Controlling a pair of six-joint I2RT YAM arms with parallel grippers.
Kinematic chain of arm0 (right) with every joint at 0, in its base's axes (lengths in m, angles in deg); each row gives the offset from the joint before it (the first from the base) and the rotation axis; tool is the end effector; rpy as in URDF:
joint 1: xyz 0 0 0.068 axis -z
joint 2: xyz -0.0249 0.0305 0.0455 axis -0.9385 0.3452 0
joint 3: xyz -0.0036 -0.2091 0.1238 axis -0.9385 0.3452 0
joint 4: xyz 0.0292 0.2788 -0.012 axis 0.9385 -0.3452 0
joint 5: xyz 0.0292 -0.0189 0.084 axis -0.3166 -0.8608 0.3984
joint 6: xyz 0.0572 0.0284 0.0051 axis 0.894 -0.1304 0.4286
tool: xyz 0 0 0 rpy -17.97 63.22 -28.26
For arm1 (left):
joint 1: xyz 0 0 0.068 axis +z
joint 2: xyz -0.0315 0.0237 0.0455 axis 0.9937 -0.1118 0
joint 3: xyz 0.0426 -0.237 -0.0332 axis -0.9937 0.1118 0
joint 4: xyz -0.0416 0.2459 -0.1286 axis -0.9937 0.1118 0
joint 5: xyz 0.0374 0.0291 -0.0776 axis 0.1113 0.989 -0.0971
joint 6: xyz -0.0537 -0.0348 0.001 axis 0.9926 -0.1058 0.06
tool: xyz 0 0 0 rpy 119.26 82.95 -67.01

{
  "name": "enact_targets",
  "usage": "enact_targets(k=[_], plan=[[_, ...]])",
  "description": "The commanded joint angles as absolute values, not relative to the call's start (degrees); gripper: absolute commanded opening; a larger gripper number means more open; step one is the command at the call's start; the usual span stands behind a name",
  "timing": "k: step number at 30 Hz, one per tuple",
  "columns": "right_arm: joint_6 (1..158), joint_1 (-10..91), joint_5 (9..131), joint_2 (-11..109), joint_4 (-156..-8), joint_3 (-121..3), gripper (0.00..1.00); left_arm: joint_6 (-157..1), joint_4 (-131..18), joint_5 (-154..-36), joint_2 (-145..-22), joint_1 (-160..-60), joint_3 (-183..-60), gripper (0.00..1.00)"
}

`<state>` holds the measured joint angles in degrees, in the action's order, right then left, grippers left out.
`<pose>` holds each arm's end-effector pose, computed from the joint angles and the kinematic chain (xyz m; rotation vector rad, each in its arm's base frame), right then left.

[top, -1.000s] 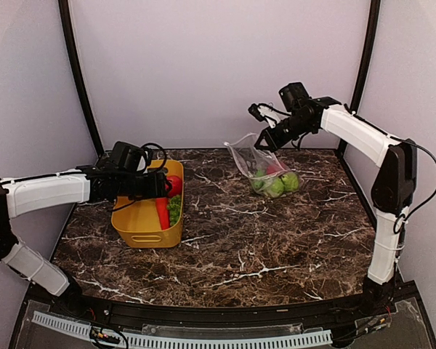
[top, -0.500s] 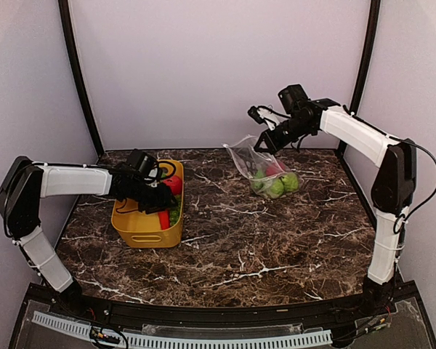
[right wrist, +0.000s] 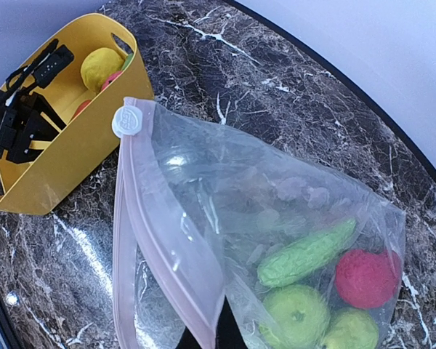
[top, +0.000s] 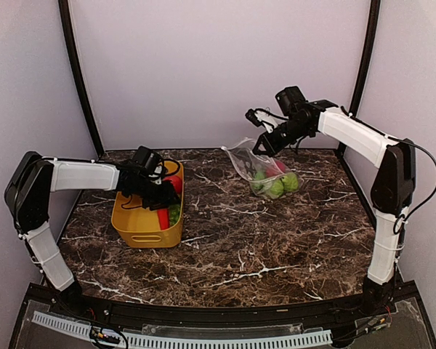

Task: Place the food in the zip-top bag and seal the zipper
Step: Pick up the fake fruit from the bin.

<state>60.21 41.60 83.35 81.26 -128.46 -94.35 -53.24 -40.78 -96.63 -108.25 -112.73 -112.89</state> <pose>0.3959 0.2327 0.2868 -1.0008 2.2103 0.5734 0.3353 -0.1969 0.1399 -0.0753 2.5617 -0.6914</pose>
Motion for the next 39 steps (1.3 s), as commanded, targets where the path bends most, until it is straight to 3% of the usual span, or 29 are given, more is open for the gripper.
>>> enact_targets(k=[1, 6, 13, 19, 27, 39], plan=[[59.4, 40.6, 82.0, 79.3, -127.9, -93.4, 0.00, -54.9, -38.6, -94.5, -109.7, -112.5, -114.6, 0.43], [59.2, 40.2, 81.7, 79.2, -128.0, -93.6, 0.00, -54.9, -39.5, -94.7, -110.4, -112.5, -114.8, 0.30], [59.0, 39.8, 81.6, 79.3, -128.0, -93.3, 0.00, -55.0, -37.1, -94.4, -113.0, -112.5, -116.6, 0.39], [58.8, 39.6, 81.6, 79.5, -128.3, -93.8, 0.00, -55.6, -37.8, -96.1, -114.8, -112.5, -117.5, 0.18], [58.5, 39.4, 81.0, 79.7, -128.5, -93.8, 0.00, -56.6, -37.2, -97.2, -113.2, -112.5, -118.5, 0.02], [58.1, 39.2, 80.8, 80.8, -129.2, -95.2, 0.00, -63.4, -32.0, -93.4, -104.6, -112.5, -122.4, 0.01]])
